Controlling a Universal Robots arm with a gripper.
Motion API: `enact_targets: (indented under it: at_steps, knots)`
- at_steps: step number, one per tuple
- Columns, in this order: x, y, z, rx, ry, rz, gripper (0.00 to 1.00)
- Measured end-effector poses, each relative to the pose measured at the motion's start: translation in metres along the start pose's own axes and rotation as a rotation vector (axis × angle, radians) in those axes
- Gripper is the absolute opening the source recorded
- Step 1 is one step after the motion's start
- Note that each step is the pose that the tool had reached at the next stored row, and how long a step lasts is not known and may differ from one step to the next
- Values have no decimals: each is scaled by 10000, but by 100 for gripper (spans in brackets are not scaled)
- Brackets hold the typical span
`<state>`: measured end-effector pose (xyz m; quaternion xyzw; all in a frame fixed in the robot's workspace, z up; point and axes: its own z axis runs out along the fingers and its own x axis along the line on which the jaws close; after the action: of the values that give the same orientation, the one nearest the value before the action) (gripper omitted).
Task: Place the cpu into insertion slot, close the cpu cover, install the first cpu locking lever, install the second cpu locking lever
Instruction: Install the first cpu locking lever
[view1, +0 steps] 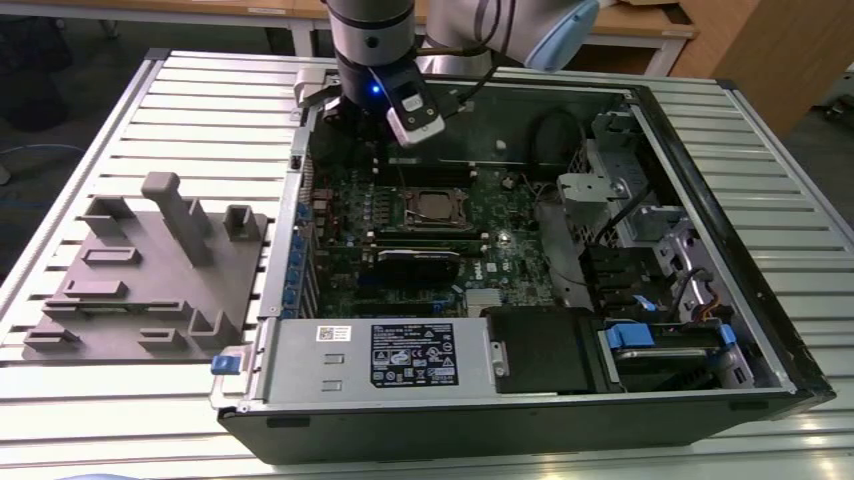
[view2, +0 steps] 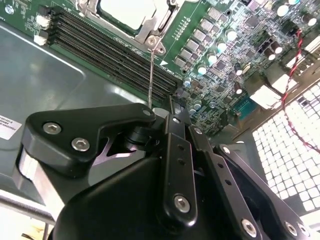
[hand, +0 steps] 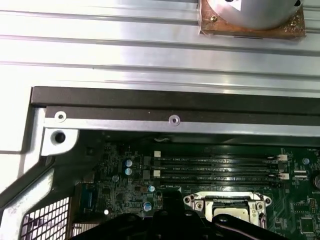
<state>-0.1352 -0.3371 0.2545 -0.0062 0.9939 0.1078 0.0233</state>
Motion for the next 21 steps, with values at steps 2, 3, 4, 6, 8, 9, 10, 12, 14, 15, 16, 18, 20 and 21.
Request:
enact_targets:
  at_steps: [2,3,4,6,8,9,10,12,14,15,16,18,20,21]
  knots:
    - [-12,-1,1,-8,0,-1,10]
    - [-24,0,2,-9,0,-1,10]
    - [-37,1,3,-9,0,-1,10]
    - [-62,5,6,-9,0,-1,10]
    - [-90,9,9,-9,0,-1,10]
    - [-106,11,10,-9,0,-1,10]
    - [-121,14,12,-9,0,0,10]
    - [-152,19,15,-9,0,0,10]
    - [-184,25,18,-9,0,0,10]
    - [-200,27,19,-9,0,0,10]
    - [-217,30,21,-9,-1,0,10]
    - [-252,34,23,-9,0,-1,10]
    - [-281,37,26,-9,0,0,10]
    - [-292,38,26,-9,0,-1,10]
